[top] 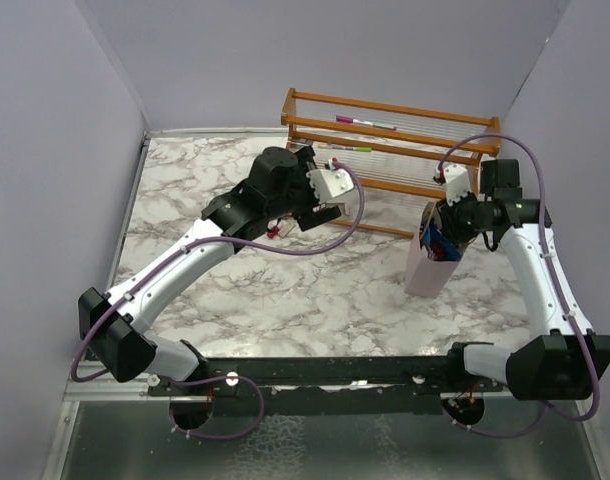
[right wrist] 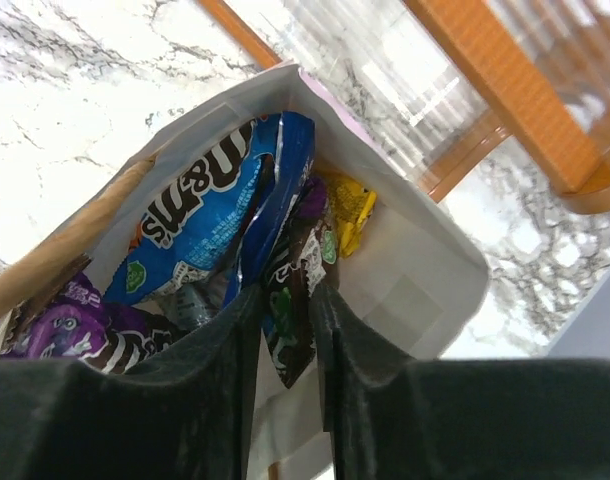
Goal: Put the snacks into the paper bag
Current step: Place the snack in the paper bag.
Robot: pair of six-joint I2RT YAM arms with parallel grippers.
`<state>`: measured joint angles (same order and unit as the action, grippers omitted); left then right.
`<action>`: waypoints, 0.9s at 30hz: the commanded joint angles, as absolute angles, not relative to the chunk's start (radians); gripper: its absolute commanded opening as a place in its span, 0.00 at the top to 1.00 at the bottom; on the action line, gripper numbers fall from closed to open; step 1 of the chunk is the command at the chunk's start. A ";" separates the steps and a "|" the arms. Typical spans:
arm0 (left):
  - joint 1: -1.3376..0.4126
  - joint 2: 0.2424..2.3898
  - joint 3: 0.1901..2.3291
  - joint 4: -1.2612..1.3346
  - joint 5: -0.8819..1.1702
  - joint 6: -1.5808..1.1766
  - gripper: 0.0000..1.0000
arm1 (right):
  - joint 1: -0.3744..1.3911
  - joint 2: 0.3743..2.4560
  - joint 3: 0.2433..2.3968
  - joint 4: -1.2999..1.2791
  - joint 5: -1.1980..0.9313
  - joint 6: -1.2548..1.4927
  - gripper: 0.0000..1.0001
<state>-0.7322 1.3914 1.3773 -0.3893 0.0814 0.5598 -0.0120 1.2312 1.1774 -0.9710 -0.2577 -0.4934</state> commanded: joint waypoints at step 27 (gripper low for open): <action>-0.695 1.332 1.364 -0.371 0.121 0.531 0.01 | -0.006 1.055 1.315 -1.069 -0.388 -0.439 0.50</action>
